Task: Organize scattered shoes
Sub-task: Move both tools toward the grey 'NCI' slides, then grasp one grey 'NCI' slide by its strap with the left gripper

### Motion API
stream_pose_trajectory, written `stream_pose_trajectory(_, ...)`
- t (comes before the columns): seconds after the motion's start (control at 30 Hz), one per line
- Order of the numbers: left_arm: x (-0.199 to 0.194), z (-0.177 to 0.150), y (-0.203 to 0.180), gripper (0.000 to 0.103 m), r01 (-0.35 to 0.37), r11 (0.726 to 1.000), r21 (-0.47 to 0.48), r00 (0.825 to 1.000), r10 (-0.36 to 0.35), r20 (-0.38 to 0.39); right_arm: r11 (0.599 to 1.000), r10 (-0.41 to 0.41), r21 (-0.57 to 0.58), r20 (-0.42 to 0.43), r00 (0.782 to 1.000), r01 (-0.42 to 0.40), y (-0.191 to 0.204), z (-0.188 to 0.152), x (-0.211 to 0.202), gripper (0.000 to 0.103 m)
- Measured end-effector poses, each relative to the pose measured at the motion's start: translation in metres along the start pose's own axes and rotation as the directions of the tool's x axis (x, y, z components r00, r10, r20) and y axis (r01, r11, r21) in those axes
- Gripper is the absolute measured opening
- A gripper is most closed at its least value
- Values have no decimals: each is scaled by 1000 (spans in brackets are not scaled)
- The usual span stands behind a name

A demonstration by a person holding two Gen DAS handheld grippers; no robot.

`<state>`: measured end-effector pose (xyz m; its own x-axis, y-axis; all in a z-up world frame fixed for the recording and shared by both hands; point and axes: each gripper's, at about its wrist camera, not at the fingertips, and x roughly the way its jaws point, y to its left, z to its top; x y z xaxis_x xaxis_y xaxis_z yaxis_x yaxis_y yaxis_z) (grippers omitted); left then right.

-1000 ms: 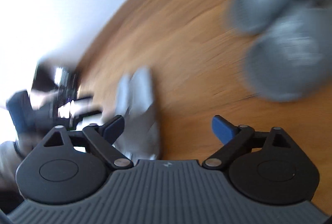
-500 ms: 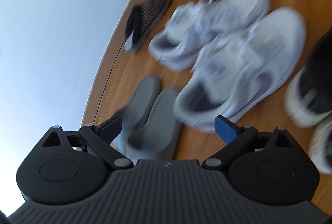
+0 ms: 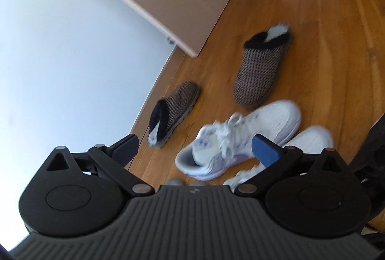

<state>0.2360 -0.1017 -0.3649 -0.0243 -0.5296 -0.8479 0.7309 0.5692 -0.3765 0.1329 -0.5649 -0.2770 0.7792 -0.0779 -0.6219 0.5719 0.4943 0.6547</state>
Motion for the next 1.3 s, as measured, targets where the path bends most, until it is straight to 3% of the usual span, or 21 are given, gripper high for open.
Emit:
stream_pose_trajectory(0.07, -19, -3, 0, 75, -42, 992, 120, 999, 39, 28, 1000, 5, -17, -56, 998, -6, 1, -13, 14, 102)
stream_pose_trajectory(0.1, -27, -4, 4, 79, -107, 976, 190, 993, 93, 78, 1000, 5, -25, -81, 997, -7, 2, -19, 18, 102)
stream_pose_trajectory(0.2, -40, 2, 22, 80, -339, 871, 354, 935, 270, 230, 999, 3, -38, -131, 991, -8, 5, -29, 28, 102)
stream_pose_trajectory(0.23, -39, 9, 31, 80, -383, 847, 369, 918, 305, 252, 999, 5, -44, -147, 989, -11, 8, -31, 32, 102)
stream_pose_trajectory(0.3, -34, 27, 49, 80, -424, 827, 370, 900, 339, 275, 998, 12, -55, -159, 987, -21, 12, -35, 36, 102)
stream_pose_trajectory(0.43, -20, 48, 61, 82, -430, 830, 356, 894, 337, 295, 995, 33, -91, -181, 983, -50, 27, -43, 38, 102)
stream_pose_trajectory(0.6, 1, 73, 77, 81, -355, 875, 331, 926, 281, 251, 992, 37, -115, -201, 979, -61, 38, -50, 39, 102)
stream_pose_trajectory(0.67, 5, 80, 85, 80, -355, 885, 302, 924, 283, 257, 992, 39, -111, -208, 977, -63, 42, -52, 37, 102)
stream_pose_trajectory(0.77, 10, 87, 90, 81, -377, 873, 309, 915, 298, 273, 991, 49, -109, -215, 976, -73, 47, -54, 33, 102)
stream_pose_trajectory(0.9, 17, 92, 99, 82, -301, 893, 335, 945, 233, 228, 989, 65, -118, -219, 974, -92, 53, -55, 31, 102)
stream_pose_trajectory(0.97, 22, 91, 99, 82, -279, 884, 376, 956, 220, 192, 988, 73, -118, -226, 971, -102, 55, -57, 33, 102)
stream_pose_trajectory(1.0, 29, 86, 96, 84, -287, 860, 423, 957, 235, 171, 988, 75, -118, -231, 970, -104, 56, -58, 34, 102)
stream_pose_trajectory(1.1, 46, 76, 89, 90, -358, 782, 511, 933, 319, 165, 987, 79, -115, -245, 966, -110, 57, -61, 36, 103)
stream_pose_trajectory(1.17, 48, 75, 86, 89, -386, 792, 473, 922, 338, 188, 988, 83, -106, -252, 964, -113, 57, -63, 37, 103)
stream_pose_trajectory(1.3, 45, 72, 86, 85, -425, 848, 316, 902, 368, 226, 988, 88, -102, -260, 961, -118, 57, -65, 39, 103)
